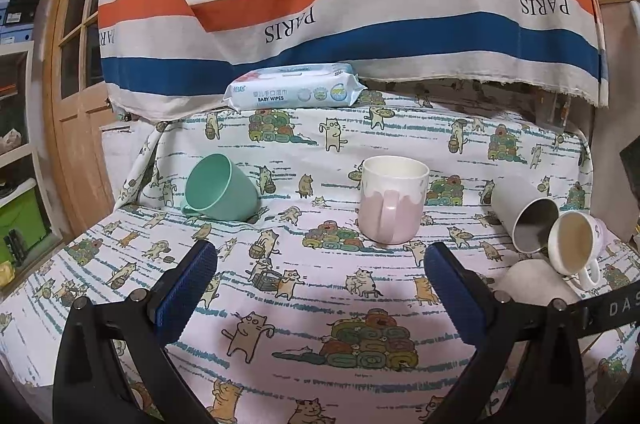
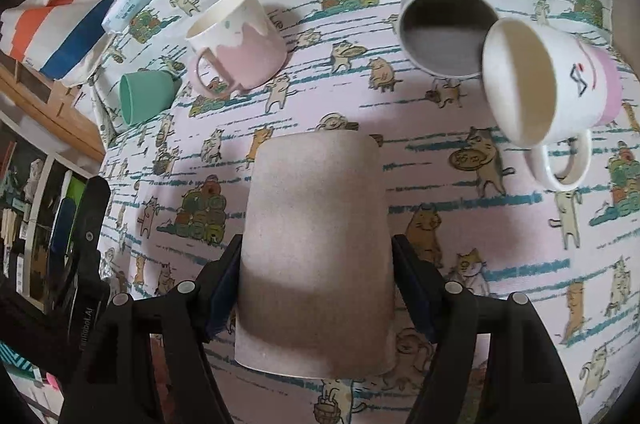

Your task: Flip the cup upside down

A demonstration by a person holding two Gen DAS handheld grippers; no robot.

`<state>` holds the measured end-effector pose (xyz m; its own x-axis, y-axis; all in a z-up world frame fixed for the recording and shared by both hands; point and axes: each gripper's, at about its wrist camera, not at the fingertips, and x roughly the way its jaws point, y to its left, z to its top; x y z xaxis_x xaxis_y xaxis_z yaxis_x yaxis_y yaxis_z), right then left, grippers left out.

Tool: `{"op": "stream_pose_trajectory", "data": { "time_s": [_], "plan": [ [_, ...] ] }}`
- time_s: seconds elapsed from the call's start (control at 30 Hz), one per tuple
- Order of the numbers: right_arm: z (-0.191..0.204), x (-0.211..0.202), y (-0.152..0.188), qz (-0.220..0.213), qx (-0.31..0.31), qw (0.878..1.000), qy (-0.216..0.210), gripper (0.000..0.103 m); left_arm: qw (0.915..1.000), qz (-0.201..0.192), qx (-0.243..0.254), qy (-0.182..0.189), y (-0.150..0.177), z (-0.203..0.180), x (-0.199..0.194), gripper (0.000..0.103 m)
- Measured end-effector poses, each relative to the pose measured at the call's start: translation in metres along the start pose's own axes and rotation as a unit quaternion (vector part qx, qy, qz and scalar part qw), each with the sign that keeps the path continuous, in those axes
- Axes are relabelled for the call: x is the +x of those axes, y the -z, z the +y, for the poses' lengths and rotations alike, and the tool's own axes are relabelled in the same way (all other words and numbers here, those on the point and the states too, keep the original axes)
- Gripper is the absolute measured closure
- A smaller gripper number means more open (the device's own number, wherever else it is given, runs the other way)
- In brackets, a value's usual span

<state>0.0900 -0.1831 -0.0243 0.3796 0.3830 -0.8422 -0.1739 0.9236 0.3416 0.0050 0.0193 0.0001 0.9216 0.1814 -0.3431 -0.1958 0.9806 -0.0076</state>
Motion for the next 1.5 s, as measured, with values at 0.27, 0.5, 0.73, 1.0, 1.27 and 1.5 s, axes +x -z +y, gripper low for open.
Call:
{"op": "stream_pose_trajectory", "data": {
  "time_s": [0.27, 0.5, 0.73, 1.0, 1.27, 1.5],
  "plan": [
    [-0.016, -0.047, 0.019, -0.133, -0.057, 0.989, 0.003, 0.015, 0.9999, -0.006, 0.007, 0.013, 0.000, -0.003, -0.003, 0.000],
    [-0.059, -0.087, 0.041, -0.317, -0.055, 0.944, 0.078, 0.000, 0.9998, -0.014, 0.005, 0.010, 0.000, -0.003, -0.007, 0.000],
    [-0.067, -0.103, 0.059, -0.404, -0.096, 0.898, 0.144, 0.000, 0.9998, -0.015, 0.007, 0.012, 0.000, -0.003, -0.009, 0.000],
    [-0.057, -0.103, 0.065, -0.406, -0.113, 0.892, 0.161, 0.000, 0.9988, 0.000, 0.050, -0.004, -0.002, -0.021, -0.016, 0.000],
    [-0.063, -0.103, 0.066, -0.409, -0.091, 0.891, 0.175, 0.000, 0.9970, 0.026, 0.046, 0.056, -0.040, -0.051, -0.037, 0.000],
    [-0.076, -0.110, 0.065, -0.419, -0.040, 0.883, 0.208, 0.000, 0.9845, 0.123, 0.037, 0.120, -0.061, -0.082, -0.015, 0.000]
  ]
}}
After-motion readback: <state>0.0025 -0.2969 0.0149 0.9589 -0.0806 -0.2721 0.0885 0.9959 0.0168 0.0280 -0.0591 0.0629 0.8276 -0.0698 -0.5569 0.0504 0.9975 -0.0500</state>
